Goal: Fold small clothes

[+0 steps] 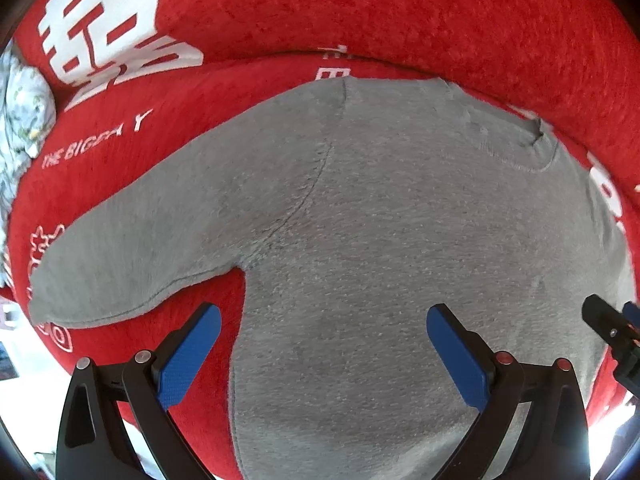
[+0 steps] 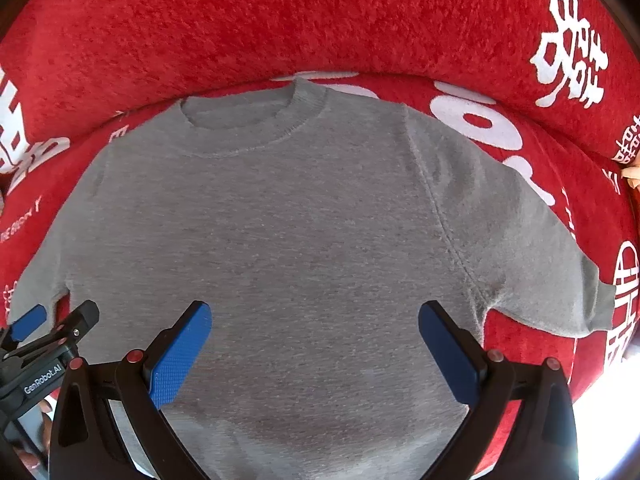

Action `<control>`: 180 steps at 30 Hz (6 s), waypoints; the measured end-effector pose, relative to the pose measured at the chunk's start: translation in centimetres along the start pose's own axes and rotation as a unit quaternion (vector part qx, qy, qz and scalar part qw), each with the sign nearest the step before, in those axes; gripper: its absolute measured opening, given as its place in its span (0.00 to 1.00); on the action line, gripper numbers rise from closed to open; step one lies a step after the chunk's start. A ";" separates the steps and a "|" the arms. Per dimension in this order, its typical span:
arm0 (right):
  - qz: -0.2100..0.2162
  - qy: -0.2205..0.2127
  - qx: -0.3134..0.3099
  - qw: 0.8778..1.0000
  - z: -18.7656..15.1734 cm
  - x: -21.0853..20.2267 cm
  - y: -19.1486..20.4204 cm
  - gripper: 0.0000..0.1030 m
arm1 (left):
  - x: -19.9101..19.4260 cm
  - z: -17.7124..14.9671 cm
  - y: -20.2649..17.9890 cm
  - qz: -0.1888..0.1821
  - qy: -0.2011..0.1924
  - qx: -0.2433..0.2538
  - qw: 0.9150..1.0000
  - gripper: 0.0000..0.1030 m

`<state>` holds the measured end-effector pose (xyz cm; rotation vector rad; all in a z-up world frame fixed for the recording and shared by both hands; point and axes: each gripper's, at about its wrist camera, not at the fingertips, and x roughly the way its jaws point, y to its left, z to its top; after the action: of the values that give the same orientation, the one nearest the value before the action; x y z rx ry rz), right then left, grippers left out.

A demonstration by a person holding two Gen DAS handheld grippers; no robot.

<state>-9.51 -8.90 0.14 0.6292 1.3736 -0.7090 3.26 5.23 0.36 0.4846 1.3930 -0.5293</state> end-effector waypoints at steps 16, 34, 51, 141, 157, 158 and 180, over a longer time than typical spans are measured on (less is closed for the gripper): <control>0.070 0.023 -0.104 0.992 -4.6 0.9 10.0 1.00 | 4.8 -6.3 20.2 -0.222 -0.031 -0.309 0.924 1.00; 0.101 0.013 -0.147 0.984 -5.9 -0.3 14.8 1.00 | 3.2 -8.1 33.6 -0.147 -0.163 -0.437 0.872 1.00; 0.126 0.001 -0.114 0.985 -6.5 -1.6 13.3 1.00 | -3.0 -4.5 28.0 -0.155 -0.195 -0.264 0.932 0.06; 0.166 -0.050 0.220 0.960 2.6 5.5 -15.0 0.13 | 2.4 7.0 10.6 0.035 -0.047 0.006 0.998 0.57; 0.149 -0.036 0.249 0.956 0.2 4.8 -13.4 0.08 | 2.6 2.8 6.6 0.056 -0.059 0.085 0.993 0.72; 0.138 -0.037 0.239 0.960 0.0 4.6 -13.2 0.08 | 2.5 2.6 6.7 0.056 -0.059 0.086 0.993 0.72; 0.165 0.012 0.240 0.956 -11.0 0.0 -10.1 0.57 | -1.6 -2.6 1.4 0.004 -0.010 0.148 0.989 0.72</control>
<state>-24.32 -7.11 -0.91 1.2251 1.0791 -0.7671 1.96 8.02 1.68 0.7210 1.2984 -0.7369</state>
